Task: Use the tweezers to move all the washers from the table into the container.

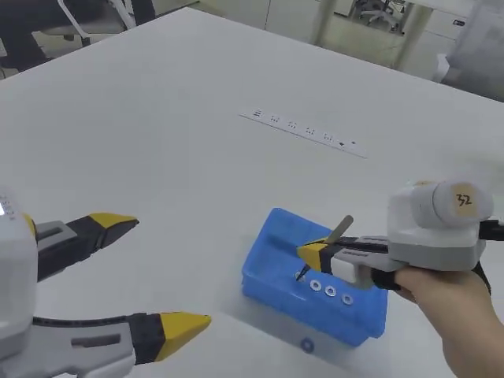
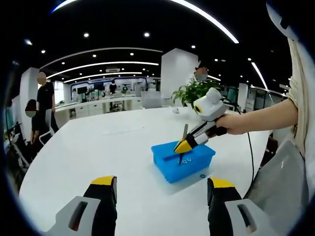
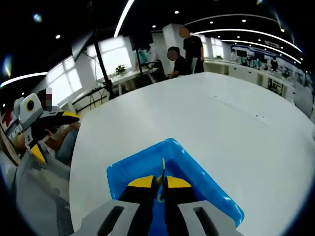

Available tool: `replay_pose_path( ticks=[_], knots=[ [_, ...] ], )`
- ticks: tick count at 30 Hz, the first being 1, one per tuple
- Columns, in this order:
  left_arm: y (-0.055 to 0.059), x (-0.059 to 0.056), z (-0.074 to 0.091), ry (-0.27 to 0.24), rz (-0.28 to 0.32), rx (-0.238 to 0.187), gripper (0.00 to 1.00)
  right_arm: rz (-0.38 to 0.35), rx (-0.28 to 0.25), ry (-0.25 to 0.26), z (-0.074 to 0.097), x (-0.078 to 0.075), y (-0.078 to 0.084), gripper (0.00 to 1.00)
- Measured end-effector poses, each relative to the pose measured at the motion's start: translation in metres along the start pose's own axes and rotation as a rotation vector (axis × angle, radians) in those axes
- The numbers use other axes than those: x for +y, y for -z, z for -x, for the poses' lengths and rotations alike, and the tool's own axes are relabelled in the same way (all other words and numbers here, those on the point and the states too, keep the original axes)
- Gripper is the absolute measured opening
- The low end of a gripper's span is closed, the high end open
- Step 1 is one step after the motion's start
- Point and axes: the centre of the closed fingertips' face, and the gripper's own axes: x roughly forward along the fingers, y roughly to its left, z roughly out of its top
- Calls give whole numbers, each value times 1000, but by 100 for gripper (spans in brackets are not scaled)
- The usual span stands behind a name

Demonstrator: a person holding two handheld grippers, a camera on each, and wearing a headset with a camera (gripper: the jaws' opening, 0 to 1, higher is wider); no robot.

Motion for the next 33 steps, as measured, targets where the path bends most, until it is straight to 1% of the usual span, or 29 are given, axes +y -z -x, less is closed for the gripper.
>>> replay_pose_path(
  ticks=[4, 5, 11, 13, 18, 20, 26, 28, 30, 33],
  knots=[
    [0, 0, 0, 2, 0, 1, 75, -1, 12, 5, -3, -4, 4, 3],
    [0, 0, 0, 1, -1, 1, 75, -8, 1, 5, -3, -4, 2, 3],
    [0, 0, -1, 2, 1, 1, 75, 3, 10, 12, -3, -5, 3, 4],
    [0, 0, -1, 2, 1, 0, 76, 16, 5, 18, -1, -5, 1, 4],
    [1, -1, -1, 7, -2, 4, 75, 20, -16, 19, 5, -2, -5, 4],
    [1, -1, -1, 8, -2, 5, 75, 32, -33, 28, 10, 1, -10, 4],
    [1, -1, -1, 10, 0, 2, 75, 47, -97, 22, 31, 18, -25, 4],
    [1, -2, -1, 11, -4, 6, 75, 49, -116, 5, 39, 27, -28, 4],
    [1, -3, -2, 15, -4, 8, 75, 45, -137, -2, 47, 34, -29, 4],
    [2, -4, -2, 18, -9, 11, 75, 46, -141, -20, 54, 44, -24, 4]
  ],
)
